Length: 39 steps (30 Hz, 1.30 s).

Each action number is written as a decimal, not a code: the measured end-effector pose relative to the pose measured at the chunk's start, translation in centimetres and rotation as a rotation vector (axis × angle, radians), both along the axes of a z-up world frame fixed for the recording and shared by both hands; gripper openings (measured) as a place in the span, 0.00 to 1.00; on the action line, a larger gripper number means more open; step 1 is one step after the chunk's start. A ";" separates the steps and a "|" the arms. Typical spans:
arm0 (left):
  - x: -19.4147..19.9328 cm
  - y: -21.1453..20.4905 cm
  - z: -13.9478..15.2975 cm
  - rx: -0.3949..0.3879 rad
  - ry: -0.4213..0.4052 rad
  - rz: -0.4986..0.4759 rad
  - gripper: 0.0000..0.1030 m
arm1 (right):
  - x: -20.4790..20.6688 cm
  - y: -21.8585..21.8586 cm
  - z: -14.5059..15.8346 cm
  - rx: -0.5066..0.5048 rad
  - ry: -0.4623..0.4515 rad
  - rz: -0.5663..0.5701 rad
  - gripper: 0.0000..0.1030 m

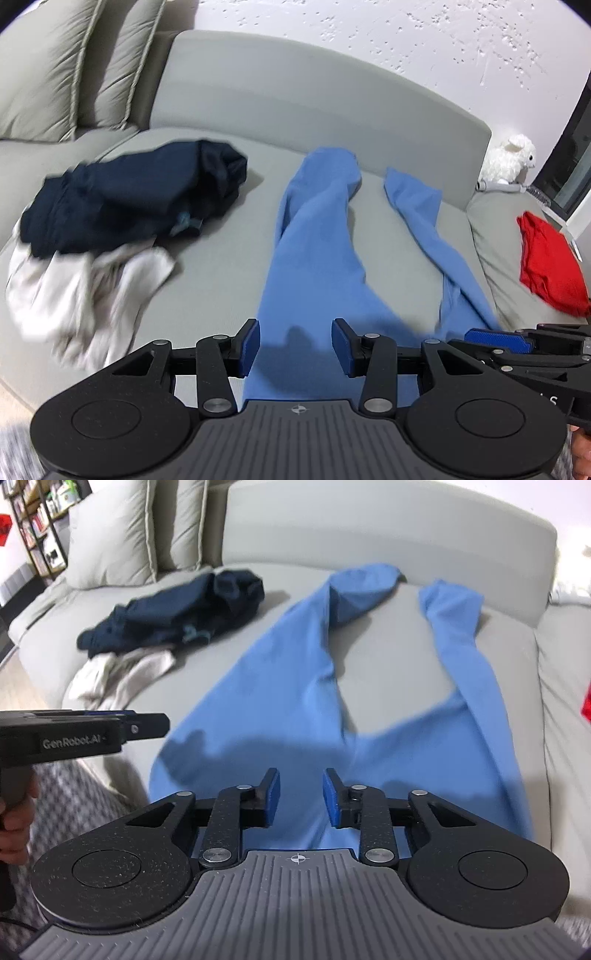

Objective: Fold clothes

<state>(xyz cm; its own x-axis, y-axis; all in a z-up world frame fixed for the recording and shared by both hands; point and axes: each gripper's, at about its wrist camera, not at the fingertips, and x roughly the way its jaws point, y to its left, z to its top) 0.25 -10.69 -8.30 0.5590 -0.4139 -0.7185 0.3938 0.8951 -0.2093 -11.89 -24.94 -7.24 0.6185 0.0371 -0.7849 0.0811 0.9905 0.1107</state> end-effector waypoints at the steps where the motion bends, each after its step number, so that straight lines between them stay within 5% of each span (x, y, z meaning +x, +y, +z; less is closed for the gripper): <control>1: 1.2 -0.5 0.2 0.000 -0.008 -0.010 0.40 | 1.1 -0.3 0.3 -0.001 -0.010 -0.003 0.32; 9: 10.0 -3.7 0.8 -0.007 -0.103 -0.024 0.43 | 11.7 -2.4 1.7 -0.016 -0.067 -0.018 0.32; 15: 18.1 -5.2 -0.1 -0.083 -0.148 -0.007 0.44 | 21.6 -3.2 2.3 -0.047 -0.090 -0.010 0.34; 23: 27.7 -8.3 -3.7 0.011 -0.136 -0.044 0.45 | 35.1 -5.5 -1.5 -0.061 0.003 -0.111 0.39; 27: 30.1 -8.0 -4.8 -0.045 -0.095 0.001 0.45 | 40.4 -6.7 -4.0 -0.054 0.043 -0.170 0.40; 39: 30.6 -6.6 -6.3 -0.043 -0.039 0.096 0.46 | 47.1 -7.8 -9.1 -0.018 0.153 -0.232 0.53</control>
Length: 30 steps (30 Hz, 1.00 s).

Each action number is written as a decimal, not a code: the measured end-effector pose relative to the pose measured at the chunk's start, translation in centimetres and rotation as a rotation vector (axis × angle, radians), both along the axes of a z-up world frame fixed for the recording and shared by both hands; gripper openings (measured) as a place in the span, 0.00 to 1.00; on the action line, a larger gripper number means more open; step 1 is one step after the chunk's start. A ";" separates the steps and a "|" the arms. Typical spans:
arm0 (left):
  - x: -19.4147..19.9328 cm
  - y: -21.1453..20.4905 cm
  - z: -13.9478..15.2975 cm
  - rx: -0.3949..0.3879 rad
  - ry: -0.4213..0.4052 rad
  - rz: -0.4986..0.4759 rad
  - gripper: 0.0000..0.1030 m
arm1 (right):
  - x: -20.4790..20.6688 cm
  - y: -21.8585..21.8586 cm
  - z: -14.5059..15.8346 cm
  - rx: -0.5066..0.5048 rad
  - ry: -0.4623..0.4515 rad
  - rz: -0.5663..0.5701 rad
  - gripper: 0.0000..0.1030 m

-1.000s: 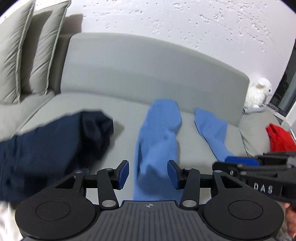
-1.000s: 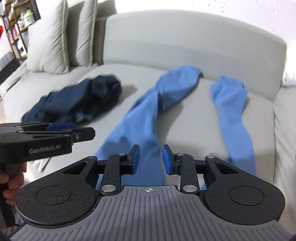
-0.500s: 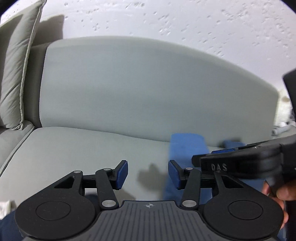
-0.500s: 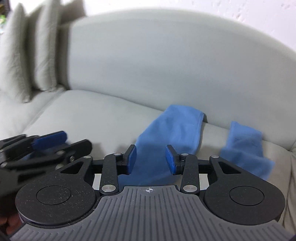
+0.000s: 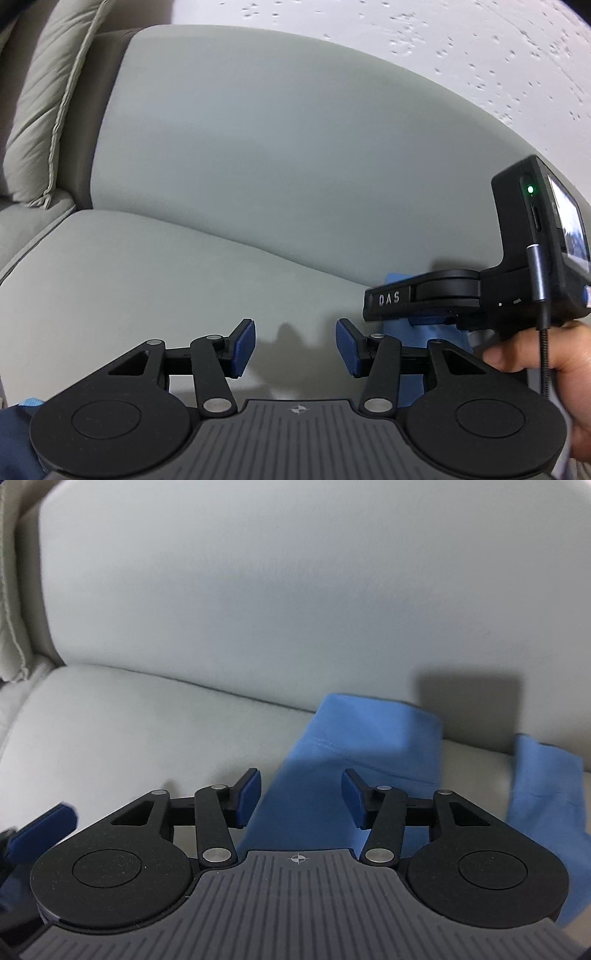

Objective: Fold clothes

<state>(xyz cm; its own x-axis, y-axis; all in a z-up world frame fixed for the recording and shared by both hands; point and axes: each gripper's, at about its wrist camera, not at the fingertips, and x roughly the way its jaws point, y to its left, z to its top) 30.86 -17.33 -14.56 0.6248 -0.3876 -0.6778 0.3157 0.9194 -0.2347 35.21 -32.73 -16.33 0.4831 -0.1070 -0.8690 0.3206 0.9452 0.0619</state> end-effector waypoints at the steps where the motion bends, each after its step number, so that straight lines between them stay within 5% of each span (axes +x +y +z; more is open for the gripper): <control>1: -0.1 0.3 0.0 0.000 0.005 0.004 0.46 | 0.1 0.0 -0.1 0.001 -0.009 -0.005 0.53; 2: -0.1 0.4 -0.1 0.002 0.008 0.006 0.46 | 0.3 0.2 -0.3 -0.026 -0.019 0.003 0.52; 4: 0.1 0.2 0.0 0.007 0.015 0.007 0.46 | 0.7 0.6 -0.7 -0.078 -0.020 0.024 0.36; 6: 0.5 0.1 0.1 0.005 0.019 0.006 0.46 | 1.0 0.9 -1.2 -0.161 0.002 0.054 0.06; 11: 0.1 0.2 1.9 -0.017 -0.010 0.002 0.46 | 0.8 1.3 1.0 -0.193 -0.067 0.111 0.01; 15: -0.2 0.6 3.2 -0.035 -0.038 0.002 0.46 | 1.7 1.1 5.1 -0.106 -0.246 0.116 0.00; 19: 0.2 1.5 3.5 -0.041 -0.029 0.034 0.47 | 3.5 2.6 6.0 -0.097 -0.322 0.180 0.00; 23: 0.6 2.1 3.0 -0.012 -0.009 0.073 0.48 | 5.3 4.8 3.6 -0.064 -0.314 0.247 0.04; 24: 0.6 2.0 2.7 0.003 0.001 0.072 0.48 | 5.6 5.5 2.8 -0.044 -0.314 0.268 0.12; 26: 0.5 1.7 2.3 0.031 0.022 0.068 0.48 | 5.7 6.1 2.3 -0.042 -0.298 0.296 0.50; 30: -0.5 0.9 3.1 0.054 0.030 0.061 0.48 | 4.6 5.7 3.0 -0.056 -0.271 0.326 0.52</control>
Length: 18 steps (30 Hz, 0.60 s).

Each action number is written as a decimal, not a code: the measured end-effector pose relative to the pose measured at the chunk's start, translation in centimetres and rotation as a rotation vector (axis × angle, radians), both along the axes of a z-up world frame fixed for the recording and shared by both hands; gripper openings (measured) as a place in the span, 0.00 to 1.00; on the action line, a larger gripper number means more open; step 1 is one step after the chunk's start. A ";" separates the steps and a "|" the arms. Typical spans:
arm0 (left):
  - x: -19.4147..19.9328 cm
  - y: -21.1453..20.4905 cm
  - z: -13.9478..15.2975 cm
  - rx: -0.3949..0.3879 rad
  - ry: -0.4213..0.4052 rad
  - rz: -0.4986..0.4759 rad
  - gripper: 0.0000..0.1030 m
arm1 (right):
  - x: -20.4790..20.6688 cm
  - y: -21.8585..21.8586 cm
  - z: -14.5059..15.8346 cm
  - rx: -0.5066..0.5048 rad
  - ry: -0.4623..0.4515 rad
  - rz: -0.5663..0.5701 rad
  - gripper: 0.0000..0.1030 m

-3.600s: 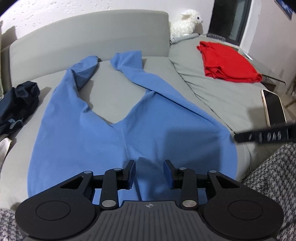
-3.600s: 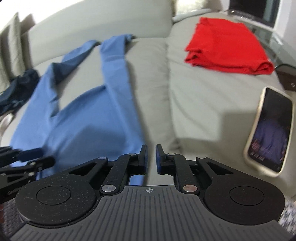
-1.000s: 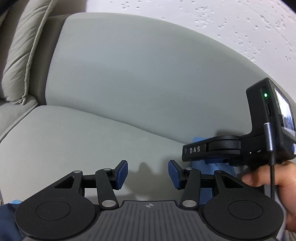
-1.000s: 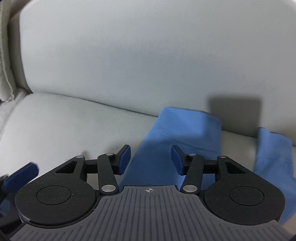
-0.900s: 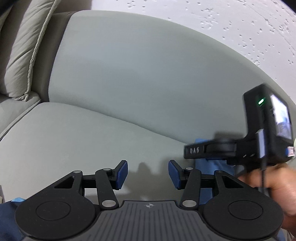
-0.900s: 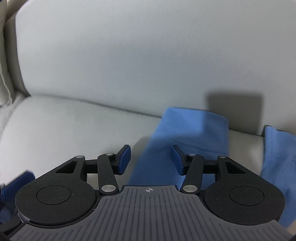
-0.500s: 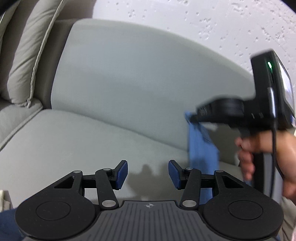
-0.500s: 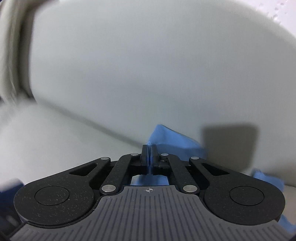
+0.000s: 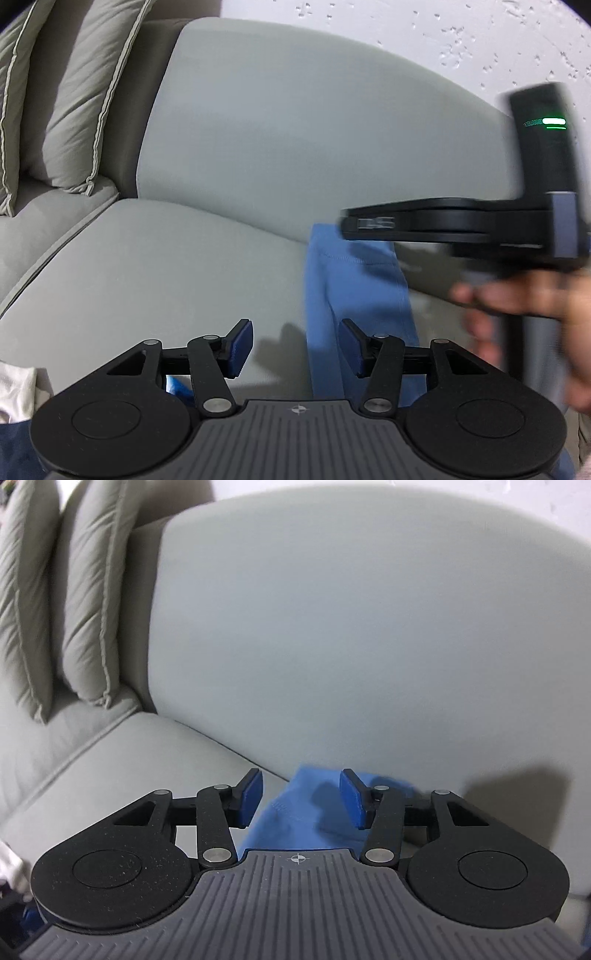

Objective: Fold clothes

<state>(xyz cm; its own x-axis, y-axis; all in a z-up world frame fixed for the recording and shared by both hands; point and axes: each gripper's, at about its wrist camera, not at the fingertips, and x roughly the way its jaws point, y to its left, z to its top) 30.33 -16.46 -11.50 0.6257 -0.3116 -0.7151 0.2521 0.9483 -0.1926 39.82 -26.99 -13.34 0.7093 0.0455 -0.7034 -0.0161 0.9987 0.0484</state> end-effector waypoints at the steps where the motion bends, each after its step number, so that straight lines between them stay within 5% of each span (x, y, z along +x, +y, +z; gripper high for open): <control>1: -0.3 -0.2 0.2 0.009 -0.007 -0.008 0.49 | -0.2 -0.4 0.6 0.009 0.010 -0.003 0.52; 9: -9.0 -0.5 5.3 0.093 -0.072 -0.066 0.56 | -10.8 -4.5 6.1 0.054 0.038 -0.022 0.54; 18: -21.0 2.7 12.1 0.211 -0.092 -0.115 0.64 | -27.0 -2.9 14.6 0.034 -0.019 -0.018 0.61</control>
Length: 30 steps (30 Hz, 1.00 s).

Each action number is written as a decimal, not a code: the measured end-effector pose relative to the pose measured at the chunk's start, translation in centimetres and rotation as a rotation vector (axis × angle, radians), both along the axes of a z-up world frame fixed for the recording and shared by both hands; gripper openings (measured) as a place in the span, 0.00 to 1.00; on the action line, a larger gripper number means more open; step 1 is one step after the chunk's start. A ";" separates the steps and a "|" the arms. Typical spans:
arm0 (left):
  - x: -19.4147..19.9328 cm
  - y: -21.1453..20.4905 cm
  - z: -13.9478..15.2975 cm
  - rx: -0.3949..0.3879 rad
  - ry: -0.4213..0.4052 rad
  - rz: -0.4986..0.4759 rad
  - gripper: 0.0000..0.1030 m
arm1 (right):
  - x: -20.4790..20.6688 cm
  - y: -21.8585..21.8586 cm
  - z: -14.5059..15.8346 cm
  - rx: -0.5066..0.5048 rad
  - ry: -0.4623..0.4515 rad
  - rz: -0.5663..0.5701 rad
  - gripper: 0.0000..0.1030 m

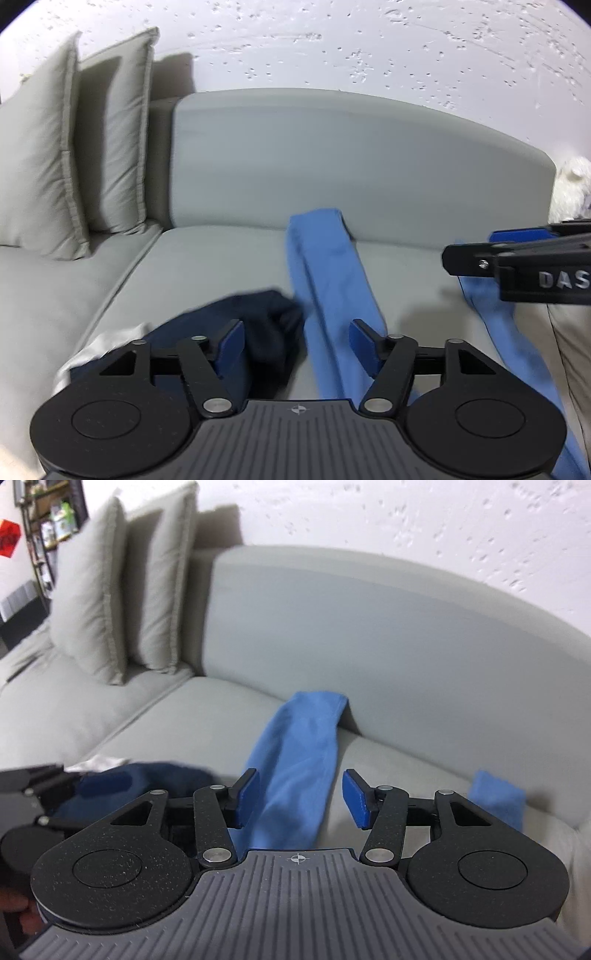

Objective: Fold clothes

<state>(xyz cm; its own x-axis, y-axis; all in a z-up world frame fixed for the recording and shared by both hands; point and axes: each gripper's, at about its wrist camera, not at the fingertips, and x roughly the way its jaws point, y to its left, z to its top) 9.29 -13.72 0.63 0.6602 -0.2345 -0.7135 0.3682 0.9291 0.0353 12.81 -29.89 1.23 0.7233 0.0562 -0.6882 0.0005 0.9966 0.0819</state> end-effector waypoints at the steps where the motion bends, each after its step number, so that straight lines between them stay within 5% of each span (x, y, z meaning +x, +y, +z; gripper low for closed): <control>1: -2.1 0.4 0.5 0.019 0.003 -0.010 0.66 | -1.7 0.3 0.6 0.015 -0.008 -0.006 0.62; 7: -6.6 3.7 -2.2 0.036 0.085 0.007 0.67 | -11.5 3.1 1.2 0.042 -0.043 -0.013 0.63; 14: -6.4 5.0 -8.0 -0.113 0.088 0.128 0.66 | -16.0 5.1 -5.7 0.066 0.021 -0.061 0.63; 22: -3.4 3.2 -12.0 -0.210 0.164 0.058 0.59 | -16.6 1.6 -11.9 0.086 0.140 -0.183 0.63; 30: 1.1 3.2 -14.3 -0.298 0.215 0.093 0.58 | -14.1 -0.2 -14.5 0.127 0.121 -0.222 0.62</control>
<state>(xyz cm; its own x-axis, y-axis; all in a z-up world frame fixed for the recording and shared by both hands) 10.41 -10.48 -13.62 0.5311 -0.3991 -0.7474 0.2518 0.9166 -0.3105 -1.26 -30.13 -13.24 0.6409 -0.0032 -0.7676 0.2347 0.9529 0.1919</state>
